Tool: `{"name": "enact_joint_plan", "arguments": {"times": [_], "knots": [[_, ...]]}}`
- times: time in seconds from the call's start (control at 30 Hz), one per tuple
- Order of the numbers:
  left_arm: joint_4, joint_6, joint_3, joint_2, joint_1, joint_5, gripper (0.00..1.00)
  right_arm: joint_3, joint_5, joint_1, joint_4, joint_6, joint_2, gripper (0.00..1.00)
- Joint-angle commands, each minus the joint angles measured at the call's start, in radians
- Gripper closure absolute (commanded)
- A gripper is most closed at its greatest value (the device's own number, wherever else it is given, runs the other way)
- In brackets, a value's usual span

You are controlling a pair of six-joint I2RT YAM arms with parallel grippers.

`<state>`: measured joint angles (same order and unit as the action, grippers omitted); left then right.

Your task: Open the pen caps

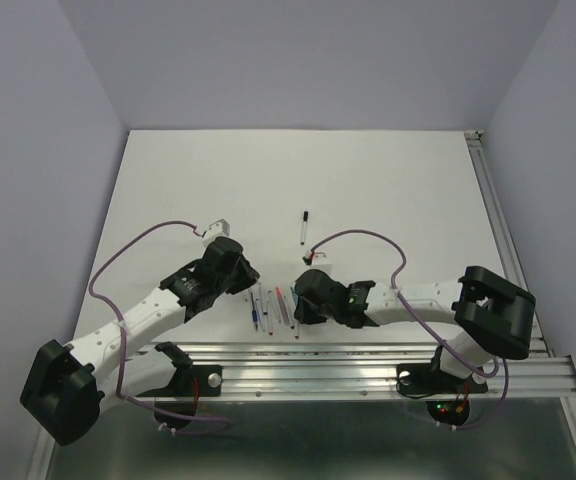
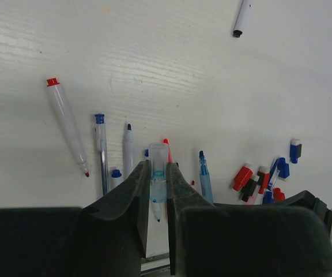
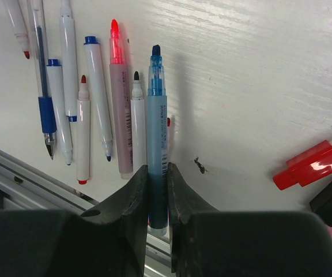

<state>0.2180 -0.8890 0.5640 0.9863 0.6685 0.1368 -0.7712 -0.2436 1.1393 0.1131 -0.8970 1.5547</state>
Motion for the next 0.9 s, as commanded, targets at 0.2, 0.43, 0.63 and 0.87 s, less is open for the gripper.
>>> {"name": "enact_joint_plan", "arguments": {"times": [0.2, 0.43, 0.63, 0.87], "knots": [[0.011, -0.007, -0.012, -0.02, 0.008, 0.02, 1.0, -0.065, -0.017, -0.006, 0.023, -0.008, 0.007, 0.73], [0.009, -0.004, 0.005, -0.005, 0.006, 0.02, 1.0, -0.069, -0.008, -0.007, 0.037, -0.011, -0.002, 0.64], [-0.002, 0.012, 0.03, 0.017, 0.006, 0.009, 1.0, -0.076, -0.029, -0.004, 0.06, -0.017, -0.034, 0.5], [-0.029, 0.039, 0.06, 0.038, 0.006, -0.035, 1.0, -0.071, -0.102, -0.006, 0.128, -0.02, -0.16, 0.27]]}}
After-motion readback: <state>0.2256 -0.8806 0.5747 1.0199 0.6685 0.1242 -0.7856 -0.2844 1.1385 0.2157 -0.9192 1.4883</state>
